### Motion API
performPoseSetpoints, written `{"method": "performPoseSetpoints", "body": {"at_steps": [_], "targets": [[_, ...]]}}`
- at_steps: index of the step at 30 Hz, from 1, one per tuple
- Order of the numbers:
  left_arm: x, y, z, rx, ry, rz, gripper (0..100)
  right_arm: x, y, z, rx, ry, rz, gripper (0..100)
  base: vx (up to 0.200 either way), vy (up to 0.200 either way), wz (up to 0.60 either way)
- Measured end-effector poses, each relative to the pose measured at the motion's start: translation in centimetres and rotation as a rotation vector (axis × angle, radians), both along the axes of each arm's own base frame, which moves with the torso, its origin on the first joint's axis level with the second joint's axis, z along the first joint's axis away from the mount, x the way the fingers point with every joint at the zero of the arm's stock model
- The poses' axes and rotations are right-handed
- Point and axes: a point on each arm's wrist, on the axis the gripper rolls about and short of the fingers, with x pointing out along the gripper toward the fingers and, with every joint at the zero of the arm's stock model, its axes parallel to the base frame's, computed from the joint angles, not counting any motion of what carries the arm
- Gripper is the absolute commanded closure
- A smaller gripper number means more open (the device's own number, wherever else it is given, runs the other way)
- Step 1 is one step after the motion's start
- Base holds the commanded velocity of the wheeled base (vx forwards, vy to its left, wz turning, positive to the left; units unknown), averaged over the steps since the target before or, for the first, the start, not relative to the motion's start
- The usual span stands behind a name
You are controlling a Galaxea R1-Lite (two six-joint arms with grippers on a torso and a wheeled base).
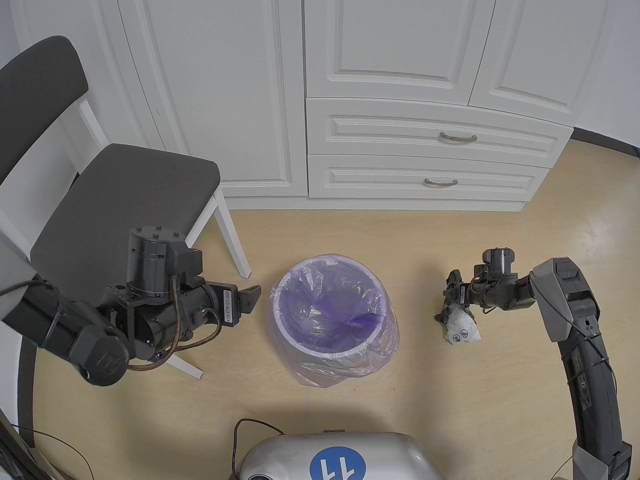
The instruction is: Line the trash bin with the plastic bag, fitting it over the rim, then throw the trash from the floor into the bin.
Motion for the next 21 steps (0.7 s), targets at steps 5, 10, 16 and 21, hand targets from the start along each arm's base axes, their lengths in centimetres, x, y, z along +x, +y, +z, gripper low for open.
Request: {"method": "performPoseSetpoints", "body": {"at_steps": [5,10,16,21], "targets": [[-2.1,1.0,1.6,-0.052,-0.100,-0.002,0,0.1,0.0,-2.0,-0.009,-0.050,-0.010,0,0.000,0.000,0.00],[-5.0,2.5,3.8,-0.100,-0.191,-0.006,0,-0.2,-0.2,-3.9,-0.020,-0.035,-0.035,0,0.000,0.000,0.00],[-8.7,4.0,6.3,-0.161,-0.301,-0.024,0,-0.7,-0.3,-5.4,-0.020,0.023,-0.041,0,0.000,0.000,0.00],[-11.2,5.2,7.4,-0.194,-0.367,-0.034,0,-1.0,0.0,-5.9,-0.021,0.058,-0.036,100,0.000,0.000,0.00]]}}
